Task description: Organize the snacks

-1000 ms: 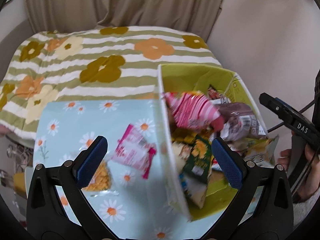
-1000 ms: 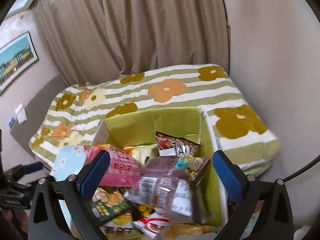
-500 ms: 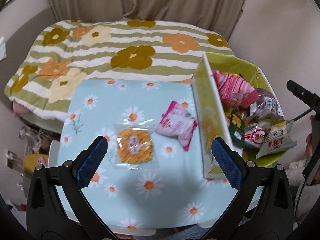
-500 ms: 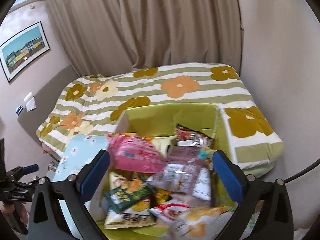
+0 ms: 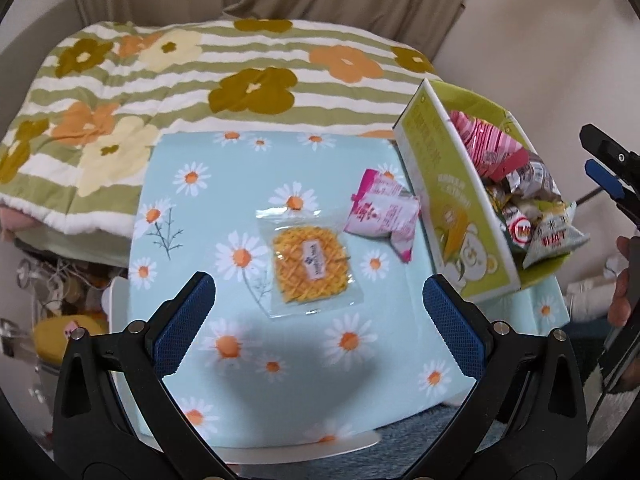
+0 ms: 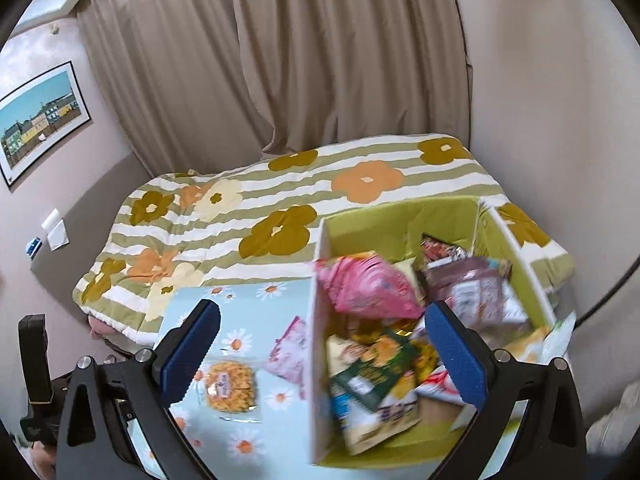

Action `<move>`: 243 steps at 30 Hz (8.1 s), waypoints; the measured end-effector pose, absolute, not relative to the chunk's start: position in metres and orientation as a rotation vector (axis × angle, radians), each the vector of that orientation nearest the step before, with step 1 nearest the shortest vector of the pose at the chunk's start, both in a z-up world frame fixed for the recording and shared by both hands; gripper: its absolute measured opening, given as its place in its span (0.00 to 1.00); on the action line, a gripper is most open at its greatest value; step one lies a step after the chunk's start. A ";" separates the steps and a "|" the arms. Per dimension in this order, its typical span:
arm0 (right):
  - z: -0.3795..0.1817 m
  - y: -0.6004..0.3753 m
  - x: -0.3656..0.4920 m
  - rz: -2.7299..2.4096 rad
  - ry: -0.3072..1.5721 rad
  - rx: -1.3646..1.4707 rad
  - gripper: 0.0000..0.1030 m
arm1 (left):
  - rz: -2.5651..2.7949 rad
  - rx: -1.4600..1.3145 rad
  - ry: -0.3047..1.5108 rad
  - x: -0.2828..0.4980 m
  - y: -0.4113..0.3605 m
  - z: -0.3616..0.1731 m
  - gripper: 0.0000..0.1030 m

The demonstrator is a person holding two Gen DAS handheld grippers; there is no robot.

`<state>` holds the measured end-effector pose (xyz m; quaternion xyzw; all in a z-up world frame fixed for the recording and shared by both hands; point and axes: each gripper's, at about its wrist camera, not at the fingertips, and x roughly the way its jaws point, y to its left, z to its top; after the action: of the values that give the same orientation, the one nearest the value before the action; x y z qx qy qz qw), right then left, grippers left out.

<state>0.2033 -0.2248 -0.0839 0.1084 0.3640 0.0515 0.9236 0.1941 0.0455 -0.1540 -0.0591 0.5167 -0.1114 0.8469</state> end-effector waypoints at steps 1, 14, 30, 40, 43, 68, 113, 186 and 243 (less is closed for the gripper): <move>-0.085 -0.216 0.201 0.100 0.746 0.228 0.99 | -0.247 -0.122 1.092 0.194 0.050 -0.155 1.00; -0.101 -0.133 0.190 0.104 0.787 0.202 0.99 | -0.353 -0.139 1.142 0.205 0.093 -0.181 1.00; -0.161 -0.129 0.187 0.008 0.750 0.288 0.99 | -0.253 -0.175 1.175 0.245 0.026 -0.272 1.00; -0.180 -0.124 0.187 0.019 0.746 0.279 0.99 | -0.194 -0.095 1.148 0.255 0.002 -0.296 1.00; -0.181 -0.123 0.189 0.014 0.747 0.283 0.99 | -0.186 -0.078 1.159 0.257 0.001 -0.303 1.00; -0.257 -0.097 0.246 -0.235 0.825 0.170 0.99 | -0.170 -0.060 1.173 0.275 0.078 -0.306 0.82; -0.226 -0.081 0.273 -0.056 0.851 0.159 0.53 | -0.285 -0.106 1.047 0.284 0.110 -0.228 0.75; -0.096 -0.369 0.172 0.123 0.745 0.149 0.99 | -0.197 -0.062 0.884 0.163 -0.143 -0.102 0.99; -0.007 -0.254 0.007 0.022 0.501 0.047 0.99 | -0.094 -0.026 0.459 -0.023 -0.021 0.016 1.00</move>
<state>0.0074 -0.2540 -0.0069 0.0234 0.2481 0.0110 0.9684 -0.0226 -0.0211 0.0165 -0.0131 0.2275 -0.0468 0.9726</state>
